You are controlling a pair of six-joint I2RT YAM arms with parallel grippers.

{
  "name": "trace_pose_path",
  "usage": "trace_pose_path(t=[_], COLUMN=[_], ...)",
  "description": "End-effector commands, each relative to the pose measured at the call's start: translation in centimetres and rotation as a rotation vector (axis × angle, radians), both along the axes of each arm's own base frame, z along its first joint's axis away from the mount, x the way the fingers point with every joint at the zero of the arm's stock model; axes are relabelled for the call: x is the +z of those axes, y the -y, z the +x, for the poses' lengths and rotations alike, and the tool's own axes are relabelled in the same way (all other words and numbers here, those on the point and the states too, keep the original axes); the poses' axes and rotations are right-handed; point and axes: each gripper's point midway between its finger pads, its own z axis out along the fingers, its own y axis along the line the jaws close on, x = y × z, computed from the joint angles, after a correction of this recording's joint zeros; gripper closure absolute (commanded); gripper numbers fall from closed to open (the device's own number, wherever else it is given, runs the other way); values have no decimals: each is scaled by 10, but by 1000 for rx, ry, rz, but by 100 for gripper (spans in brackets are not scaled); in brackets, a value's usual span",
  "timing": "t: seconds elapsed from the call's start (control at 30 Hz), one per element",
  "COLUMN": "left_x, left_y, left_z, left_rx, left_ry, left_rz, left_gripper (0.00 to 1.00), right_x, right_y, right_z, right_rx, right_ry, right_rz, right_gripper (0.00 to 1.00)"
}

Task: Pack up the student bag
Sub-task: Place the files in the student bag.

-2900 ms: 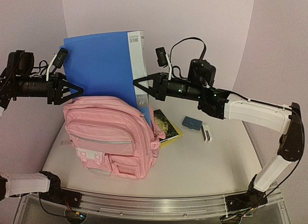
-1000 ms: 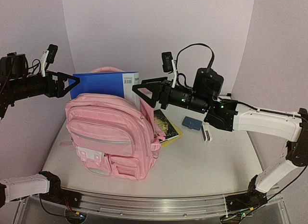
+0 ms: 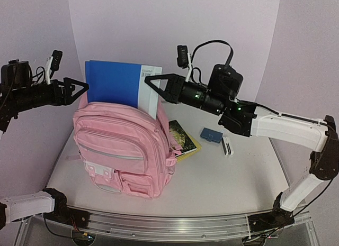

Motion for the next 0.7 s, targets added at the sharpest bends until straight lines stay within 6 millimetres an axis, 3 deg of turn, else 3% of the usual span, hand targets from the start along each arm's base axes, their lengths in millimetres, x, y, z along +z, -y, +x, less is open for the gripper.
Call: trace_pose_path(t=[0.0, 0.13, 0.23, 0.37, 0.67], left_x=[24, 23, 25, 28, 26], left_y=[-1, -1, -3, -6, -5], left_z=[-6, -6, -7, -7, -4], left_rx=[-5, -2, 6, 22, 23], left_ry=[62, 61, 66, 70, 73], left_rz=[-25, -24, -20, -9, -10], left_gripper=[5, 4, 3, 1, 0], right_x=[70, 29, -17, -64, -145], right_y=[30, 6, -5, -8, -15], right_z=[-28, -39, -36, -27, -10], right_rx=[63, 176, 184, 136, 69], right_ry=[61, 85, 68, 48, 18], right_rz=[219, 128, 0, -145, -289], right_gripper=[100, 100, 100, 100, 100])
